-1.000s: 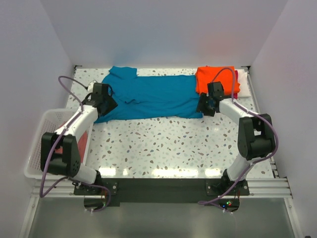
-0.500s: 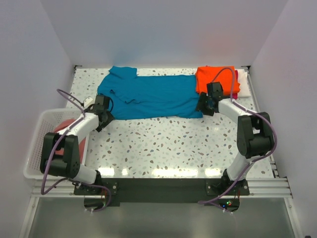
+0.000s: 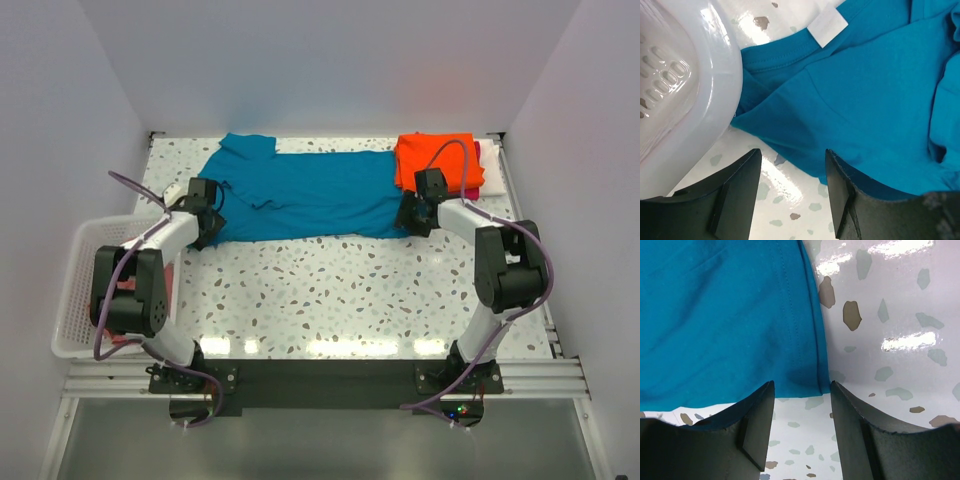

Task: Fold and stack the t-shirts
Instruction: Fold the tshirt

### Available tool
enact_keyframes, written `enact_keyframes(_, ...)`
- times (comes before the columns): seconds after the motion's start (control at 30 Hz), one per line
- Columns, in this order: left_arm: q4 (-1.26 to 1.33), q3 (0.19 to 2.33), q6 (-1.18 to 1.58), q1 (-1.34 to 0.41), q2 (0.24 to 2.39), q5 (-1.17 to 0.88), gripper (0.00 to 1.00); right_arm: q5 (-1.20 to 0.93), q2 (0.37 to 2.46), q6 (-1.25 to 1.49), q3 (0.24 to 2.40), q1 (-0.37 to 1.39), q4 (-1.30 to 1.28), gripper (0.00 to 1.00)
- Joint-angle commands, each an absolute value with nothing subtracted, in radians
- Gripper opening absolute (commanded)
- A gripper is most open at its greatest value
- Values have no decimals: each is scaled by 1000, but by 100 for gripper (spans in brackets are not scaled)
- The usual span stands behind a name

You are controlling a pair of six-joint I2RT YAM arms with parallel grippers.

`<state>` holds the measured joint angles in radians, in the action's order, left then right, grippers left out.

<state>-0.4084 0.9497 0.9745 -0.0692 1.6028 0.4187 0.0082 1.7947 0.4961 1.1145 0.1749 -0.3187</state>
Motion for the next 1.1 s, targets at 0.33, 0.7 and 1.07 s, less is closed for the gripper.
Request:
enact_keyframes(0.33, -525, 996, 1063, -54, 1769, 546, 58, 32, 1822, 489, 1137, 178, -302, 50)
enact_keyframes(0.7, -555, 924, 1029, -60, 1611, 608, 60, 38, 1779, 480, 1129, 178, -311, 49)
enact_keyframes(1.07, -440, 919, 908, -101, 1488, 557, 67, 14, 1767, 492, 1129, 178, -304, 49)
